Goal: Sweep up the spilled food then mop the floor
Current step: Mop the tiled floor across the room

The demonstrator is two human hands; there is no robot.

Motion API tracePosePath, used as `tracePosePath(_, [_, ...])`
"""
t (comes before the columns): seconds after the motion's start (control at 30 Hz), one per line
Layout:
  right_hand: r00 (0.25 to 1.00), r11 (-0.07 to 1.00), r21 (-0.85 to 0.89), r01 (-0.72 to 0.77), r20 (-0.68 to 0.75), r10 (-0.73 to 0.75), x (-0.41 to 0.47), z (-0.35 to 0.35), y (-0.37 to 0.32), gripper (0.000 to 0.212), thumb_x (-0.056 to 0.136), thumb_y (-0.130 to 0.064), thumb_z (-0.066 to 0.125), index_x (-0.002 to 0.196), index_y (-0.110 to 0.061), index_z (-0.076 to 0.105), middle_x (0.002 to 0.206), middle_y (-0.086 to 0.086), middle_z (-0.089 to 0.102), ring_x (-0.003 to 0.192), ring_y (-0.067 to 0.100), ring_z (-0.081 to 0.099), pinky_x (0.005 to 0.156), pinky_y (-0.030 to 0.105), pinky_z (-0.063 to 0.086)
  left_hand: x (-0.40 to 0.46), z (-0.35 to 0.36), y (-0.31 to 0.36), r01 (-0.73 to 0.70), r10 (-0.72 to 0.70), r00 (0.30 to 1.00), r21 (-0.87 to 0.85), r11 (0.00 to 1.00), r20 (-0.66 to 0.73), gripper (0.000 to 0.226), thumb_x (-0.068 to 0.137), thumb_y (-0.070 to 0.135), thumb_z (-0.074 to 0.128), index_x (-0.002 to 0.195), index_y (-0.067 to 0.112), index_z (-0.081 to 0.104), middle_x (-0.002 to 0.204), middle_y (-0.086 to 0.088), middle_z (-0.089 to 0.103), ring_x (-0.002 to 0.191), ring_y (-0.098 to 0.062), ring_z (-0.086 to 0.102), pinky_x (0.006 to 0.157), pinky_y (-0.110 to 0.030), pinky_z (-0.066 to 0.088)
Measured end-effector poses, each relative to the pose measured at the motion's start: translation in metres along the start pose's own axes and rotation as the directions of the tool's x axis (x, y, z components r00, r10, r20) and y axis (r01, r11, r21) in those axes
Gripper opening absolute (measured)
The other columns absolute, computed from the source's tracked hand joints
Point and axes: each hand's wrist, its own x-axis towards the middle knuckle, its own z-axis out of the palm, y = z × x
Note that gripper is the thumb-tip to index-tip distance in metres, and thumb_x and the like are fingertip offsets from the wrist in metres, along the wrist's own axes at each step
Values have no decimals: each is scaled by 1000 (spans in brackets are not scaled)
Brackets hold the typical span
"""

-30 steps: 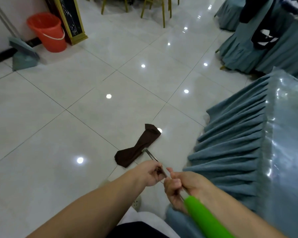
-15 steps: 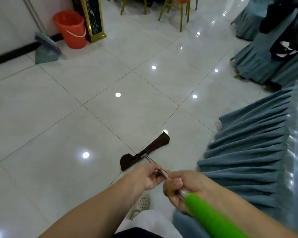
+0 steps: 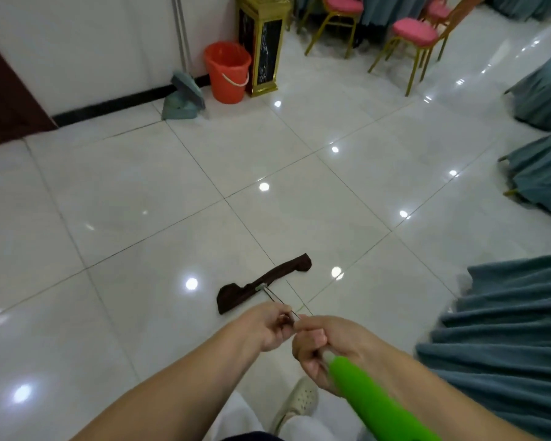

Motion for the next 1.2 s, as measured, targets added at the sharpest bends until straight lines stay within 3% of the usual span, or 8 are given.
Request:
tracePosePath(0.27, [996, 993, -98, -71, 39, 75, 46, 61, 8, 22, 96, 5, 37, 80, -5, 49, 38, 2, 35, 21, 5, 29, 25, 7, 26, -19, -46, 61, -141, 132, 988, -118, 983, -81, 34, 100, 1, 38, 66, -2, 42, 29, -12, 47, 21, -17, 49, 27, -20, 41])
tracePosePath(0.37, [990, 988, -97, -122, 61, 128, 71, 77, 1, 22, 93, 5, 40, 99, -13, 51, 41, 1, 32, 23, 8, 31, 24, 10, 29, -17, -57, 86, -188, 170, 981, -225, 956, -96, 31, 100, 1, 39, 70, -5, 43, 31, -15, 50, 24, -21, 54, 70, -22, 53])
tracePosePath(0.43, [984, 983, -106, -150, 81, 159, 87, 91, -6, 30, 86, 7, 44, 104, -16, 51, 42, 2, 32, 23, 8, 32, 23, 12, 30, -15, -64, 103, -214, 192, 976, -257, 943, -108, 31, 100, 1, 38, 71, -5, 43, 31, -15, 50, 26, -21, 55, 93, -32, 43])
tracePosePath(0.6, [961, 965, -145, -217, 145, 237, 120, 142, -35, 15, 87, 5, 42, 89, -7, 51, 39, 4, 36, 22, 9, 34, 23, 12, 32, -6, -72, 159, -299, 259, 950, -263, 917, -175, 33, 101, 1, 36, 68, -2, 41, 29, -10, 48, 25, -15, 52, 90, -30, 38])
tracePosePath(0.7, [941, 956, -150, -252, 195, 278, 140, 181, -62, 10, 79, 5, 44, 84, -2, 50, 39, 9, 40, 22, 10, 36, 24, 12, 32, 10, -75, 207, -326, 274, 939, -279, 903, -208, 32, 101, 3, 38, 70, -4, 45, 36, -13, 54, 51, -23, 58, 94, -31, 41])
tracePosePath(0.87, [926, 929, -215, -300, 169, 338, 187, 252, -117, 15, 94, -1, 42, 85, -9, 51, 40, 7, 38, 22, 12, 36, 23, 14, 32, 26, -75, 299, -387, 321, 916, -312, 868, -243, 27, 96, -8, 36, 73, -7, 50, 83, -22, 54, 78, -26, 56, 91, -33, 42])
tracePosePath(1.0, [932, 911, -311, -270, 152, 328, 218, 315, -149, 19, 96, -2, 43, 84, -13, 55, 41, 3, 35, 22, 10, 33, 23, 13, 29, 34, -84, 370, -405, 330, 912, -414, 815, -243, 20, 100, -2, 32, 89, -10, 47, 89, -25, 54, 89, -29, 56, 97, -38, 39])
tracePosePath(1.2, [933, 877, -401, -265, 124, 338, 250, 403, -170, 25, 98, -3, 40, 79, -14, 50, 38, 3, 36, 20, 8, 33, 22, 12, 28, 34, -101, 453, -412, 329, 910, -471, 780, -251, 26, 102, 5, 33, 85, -7, 48, 88, -23, 56, 78, -25, 56, 100, -36, 38])
